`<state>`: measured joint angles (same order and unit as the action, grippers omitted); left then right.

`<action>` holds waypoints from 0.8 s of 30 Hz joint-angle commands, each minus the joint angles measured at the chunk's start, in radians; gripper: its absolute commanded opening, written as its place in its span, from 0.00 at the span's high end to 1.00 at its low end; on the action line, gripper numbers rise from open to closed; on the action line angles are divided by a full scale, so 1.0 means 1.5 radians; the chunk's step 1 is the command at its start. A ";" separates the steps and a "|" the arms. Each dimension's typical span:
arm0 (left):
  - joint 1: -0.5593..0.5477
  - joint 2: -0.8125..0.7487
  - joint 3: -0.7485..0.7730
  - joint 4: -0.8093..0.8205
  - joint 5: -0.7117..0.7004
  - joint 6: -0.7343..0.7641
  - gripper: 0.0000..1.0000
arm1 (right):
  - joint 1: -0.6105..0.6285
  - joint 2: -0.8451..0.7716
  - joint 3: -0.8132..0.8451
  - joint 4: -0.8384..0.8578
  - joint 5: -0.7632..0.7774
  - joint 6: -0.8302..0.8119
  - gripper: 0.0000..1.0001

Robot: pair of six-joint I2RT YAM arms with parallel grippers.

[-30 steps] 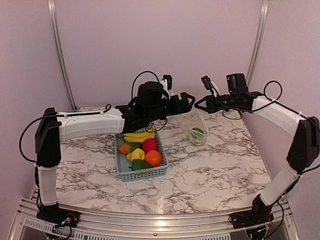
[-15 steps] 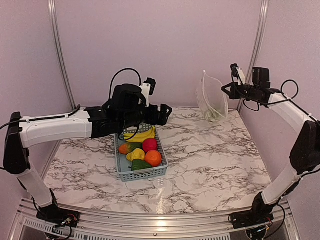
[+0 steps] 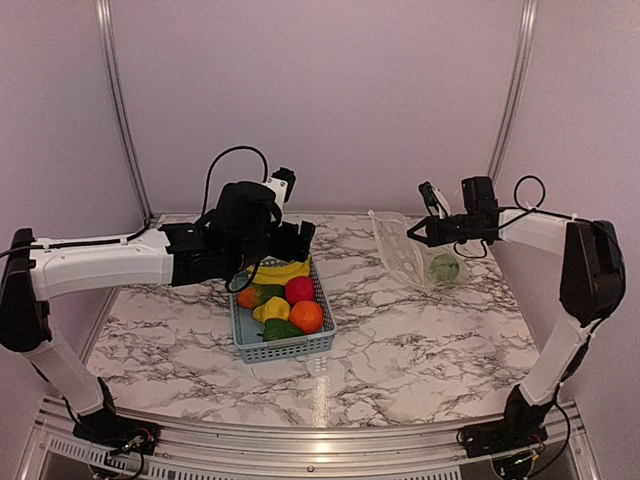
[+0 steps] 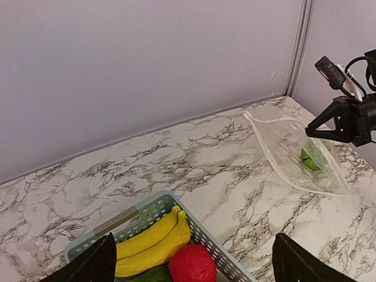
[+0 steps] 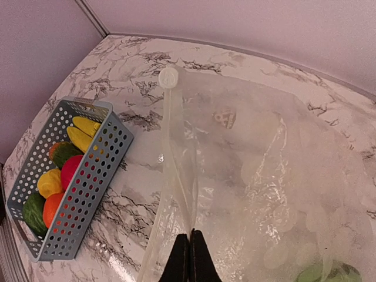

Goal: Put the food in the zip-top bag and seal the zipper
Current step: Adjust the zipper food storage bag at the corner of the board, then pick up the fake fruit from the bin.

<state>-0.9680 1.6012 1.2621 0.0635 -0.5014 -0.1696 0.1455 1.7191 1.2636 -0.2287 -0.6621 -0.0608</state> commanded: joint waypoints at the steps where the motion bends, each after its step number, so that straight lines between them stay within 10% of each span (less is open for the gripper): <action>1: 0.000 0.035 0.044 -0.119 0.000 0.000 0.08 | 0.003 0.005 0.013 -0.019 -0.053 -0.012 1.00; 24: 0.000 0.119 0.111 -0.398 0.087 -0.113 0.21 | 0.036 -0.078 0.044 -0.086 0.011 -0.076 1.00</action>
<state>-0.9680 1.7370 1.3701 -0.4072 -0.4107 -0.2989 0.1799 1.6154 1.2835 -0.3096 -0.6750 -0.1280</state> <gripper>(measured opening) 0.796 0.004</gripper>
